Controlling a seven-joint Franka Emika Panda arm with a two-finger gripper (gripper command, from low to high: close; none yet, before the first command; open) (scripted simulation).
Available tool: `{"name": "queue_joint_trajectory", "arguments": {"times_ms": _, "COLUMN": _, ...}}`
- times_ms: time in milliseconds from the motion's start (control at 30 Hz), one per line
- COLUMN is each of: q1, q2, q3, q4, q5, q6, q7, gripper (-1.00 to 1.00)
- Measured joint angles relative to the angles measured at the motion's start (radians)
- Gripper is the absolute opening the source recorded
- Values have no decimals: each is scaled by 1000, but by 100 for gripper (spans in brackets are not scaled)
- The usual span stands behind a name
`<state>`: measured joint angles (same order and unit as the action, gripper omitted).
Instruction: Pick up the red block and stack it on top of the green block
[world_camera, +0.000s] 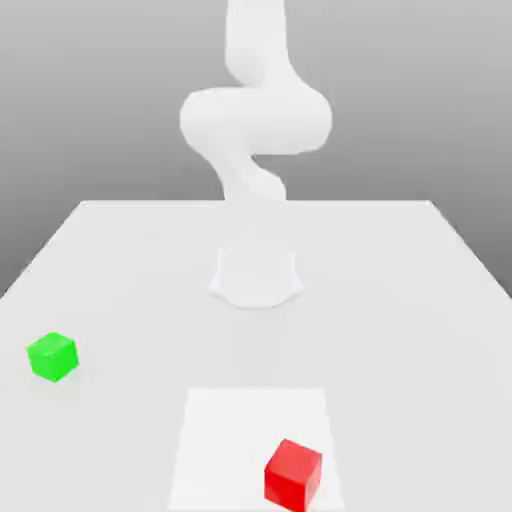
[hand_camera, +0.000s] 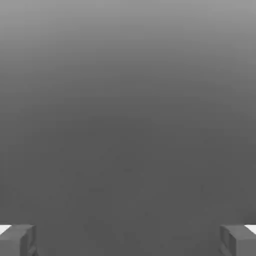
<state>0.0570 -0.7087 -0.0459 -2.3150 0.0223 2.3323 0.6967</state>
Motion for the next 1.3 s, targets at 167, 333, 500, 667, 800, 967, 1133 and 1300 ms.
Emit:
{"name": "queue_joint_trajectory", "arguments": {"times_ms": 167, "q1": 92, "q2": 166, "q3": -73, "q4": -27, "q5": 48, "q6": 58, "q7": -193, "gripper": 0}}
{"name": "queue_joint_trajectory", "arguments": {"times_ms": 333, "q1": 176, "q2": 372, "q3": -135, "q4": -60, "q5": 119, "q6": 128, "q7": -437, "gripper": 0}}
{"name": "queue_joint_trajectory", "arguments": {"times_ms": 500, "q1": 229, "q2": 555, "q3": -164, "q4": -89, "q5": 167, "q6": 192, "q7": -645, "gripper": 0}}
{"name": "queue_joint_trajectory", "arguments": {"times_ms": 667, "q1": 252, "q2": 729, "q3": -158, "q4": -120, "q5": 174, "q6": 260, "q7": -823, "gripper": 0}}
{"name": "queue_joint_trajectory", "arguments": {"times_ms": 800, "q1": 250, "q2": 858, "q3": -156, "q4": -147, "q5": 122, "q6": 319, "q7": -925, "gripper": 0}}
{"name": "queue_joint_trajectory", "arguments": {"times_ms": 967, "q1": 227, "q2": 1028, "q3": -125, "q4": -142, "q5": 125, "q6": 440, "q7": -998, "gripper": 0}}
{"name": "queue_joint_trajectory", "arguments": {"times_ms": 1133, "q1": 206, "q2": 1091, "q3": -99, "q4": -133, "q5": 149, "q6": 490, "q7": -1017, "gripper": -100}}
{"name": "queue_joint_trajectory", "arguments": {"times_ms": 1300, "q1": 213, "q2": 1067, "q3": -108, "q4": -136, "q5": 137, "q6": 470, "q7": -1009, "gripper": -100}}
